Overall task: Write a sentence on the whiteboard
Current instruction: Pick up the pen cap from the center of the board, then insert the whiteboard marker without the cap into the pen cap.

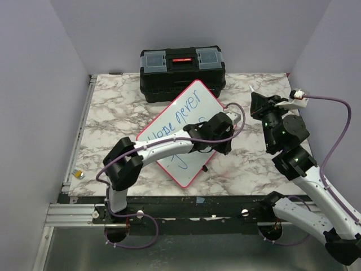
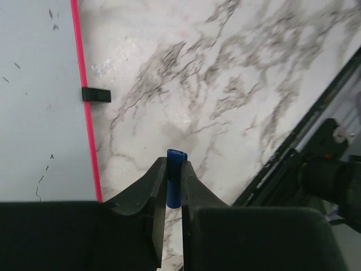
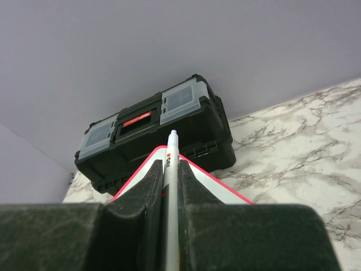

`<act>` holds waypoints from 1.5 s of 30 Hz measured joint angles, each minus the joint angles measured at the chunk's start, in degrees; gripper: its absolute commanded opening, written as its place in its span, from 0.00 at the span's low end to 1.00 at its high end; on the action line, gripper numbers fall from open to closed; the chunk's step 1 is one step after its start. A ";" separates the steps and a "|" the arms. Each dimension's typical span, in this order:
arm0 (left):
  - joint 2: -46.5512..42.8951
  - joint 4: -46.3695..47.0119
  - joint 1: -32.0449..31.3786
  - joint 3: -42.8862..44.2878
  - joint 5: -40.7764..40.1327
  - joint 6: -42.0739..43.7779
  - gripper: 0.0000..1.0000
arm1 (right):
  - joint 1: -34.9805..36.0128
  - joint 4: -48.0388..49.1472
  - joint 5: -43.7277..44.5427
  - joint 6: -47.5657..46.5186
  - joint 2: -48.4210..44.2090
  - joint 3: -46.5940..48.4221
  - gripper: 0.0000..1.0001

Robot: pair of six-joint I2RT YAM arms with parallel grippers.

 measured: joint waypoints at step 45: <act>-39.65 18.86 27.69 -17.79 -7.96 -41.77 0.00 | 0.02 10.40 -40.11 -2.82 10.67 0.52 0.01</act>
